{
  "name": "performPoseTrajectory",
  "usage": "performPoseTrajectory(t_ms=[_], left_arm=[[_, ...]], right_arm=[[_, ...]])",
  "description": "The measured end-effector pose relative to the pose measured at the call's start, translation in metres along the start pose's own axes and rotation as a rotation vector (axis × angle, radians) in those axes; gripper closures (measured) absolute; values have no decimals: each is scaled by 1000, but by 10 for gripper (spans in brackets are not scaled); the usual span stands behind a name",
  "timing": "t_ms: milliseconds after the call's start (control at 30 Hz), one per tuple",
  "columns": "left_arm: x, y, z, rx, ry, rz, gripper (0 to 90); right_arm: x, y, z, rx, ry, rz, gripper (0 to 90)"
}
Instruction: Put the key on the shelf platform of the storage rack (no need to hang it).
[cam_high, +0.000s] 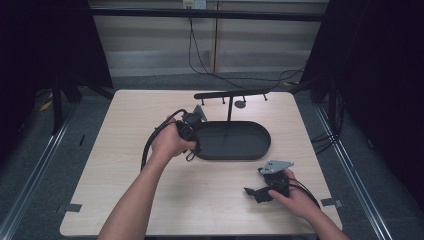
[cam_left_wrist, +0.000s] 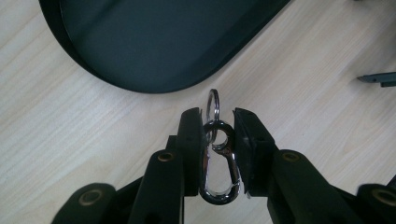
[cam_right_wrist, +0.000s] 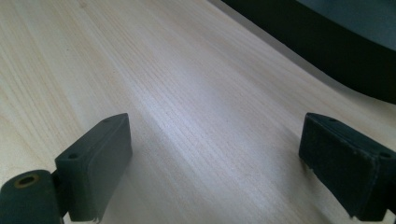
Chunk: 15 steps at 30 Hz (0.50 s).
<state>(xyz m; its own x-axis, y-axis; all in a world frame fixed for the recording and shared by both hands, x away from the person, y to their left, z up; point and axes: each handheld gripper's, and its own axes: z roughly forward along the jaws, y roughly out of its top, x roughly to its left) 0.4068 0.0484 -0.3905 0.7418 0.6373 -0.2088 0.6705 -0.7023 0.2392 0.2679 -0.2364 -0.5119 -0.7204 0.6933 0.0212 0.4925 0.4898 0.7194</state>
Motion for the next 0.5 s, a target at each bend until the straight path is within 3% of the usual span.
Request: performPoseTrajectory(t_ms=[500], left_arm=[[-1,16,4,-5,-2,15,731]], right_arm=[[0,0,0,0,0,0,90]])
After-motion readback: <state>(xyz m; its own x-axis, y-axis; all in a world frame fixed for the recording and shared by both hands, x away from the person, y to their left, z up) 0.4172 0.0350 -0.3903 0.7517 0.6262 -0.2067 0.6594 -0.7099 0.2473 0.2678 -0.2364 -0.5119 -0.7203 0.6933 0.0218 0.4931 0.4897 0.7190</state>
